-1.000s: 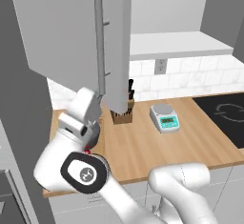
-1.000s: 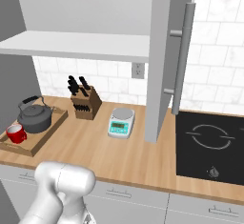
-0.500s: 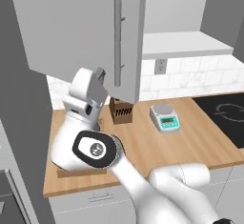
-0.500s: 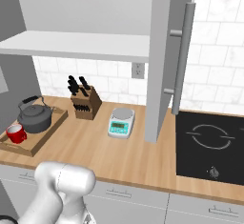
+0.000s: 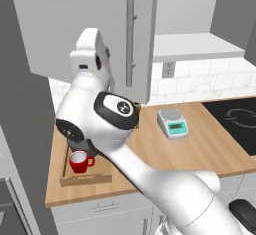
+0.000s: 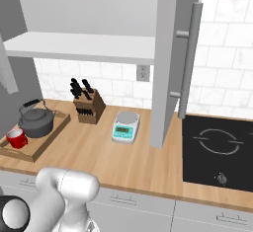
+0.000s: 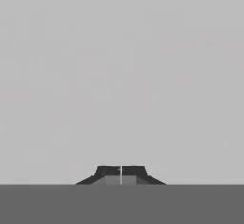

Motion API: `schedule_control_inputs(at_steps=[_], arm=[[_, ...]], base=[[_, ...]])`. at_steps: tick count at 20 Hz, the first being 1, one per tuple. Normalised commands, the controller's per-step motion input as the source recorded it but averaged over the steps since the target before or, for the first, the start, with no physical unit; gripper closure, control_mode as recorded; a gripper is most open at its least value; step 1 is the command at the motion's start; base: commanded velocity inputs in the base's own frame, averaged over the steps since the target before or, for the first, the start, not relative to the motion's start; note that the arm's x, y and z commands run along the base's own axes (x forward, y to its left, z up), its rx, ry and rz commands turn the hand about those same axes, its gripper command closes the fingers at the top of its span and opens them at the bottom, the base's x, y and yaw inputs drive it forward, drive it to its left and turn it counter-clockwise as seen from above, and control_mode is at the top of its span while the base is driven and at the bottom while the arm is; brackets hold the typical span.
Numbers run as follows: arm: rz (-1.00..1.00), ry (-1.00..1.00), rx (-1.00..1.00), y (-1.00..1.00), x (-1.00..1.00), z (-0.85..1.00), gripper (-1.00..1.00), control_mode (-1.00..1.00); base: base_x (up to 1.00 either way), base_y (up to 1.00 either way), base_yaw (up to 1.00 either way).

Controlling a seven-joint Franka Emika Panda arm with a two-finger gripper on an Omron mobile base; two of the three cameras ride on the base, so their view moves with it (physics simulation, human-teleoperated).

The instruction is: Pick the kettle from the counter and place it on the tray. Then pick the mug from the cabinet and place it on the tray. Then close the cabinet doors.

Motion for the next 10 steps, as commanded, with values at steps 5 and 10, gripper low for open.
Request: schedule_control_inputs(at_steps=[5,10], arm=[[0.17,0.43,0.04,0.0,0.91,0.0,1.0,-1.0],[0.06,0.07,0.01,0.0,0.85,-0.06,1.0,-1.0]], base=[[0.0,0.0,0.0],[0.0,0.0,0.0]])
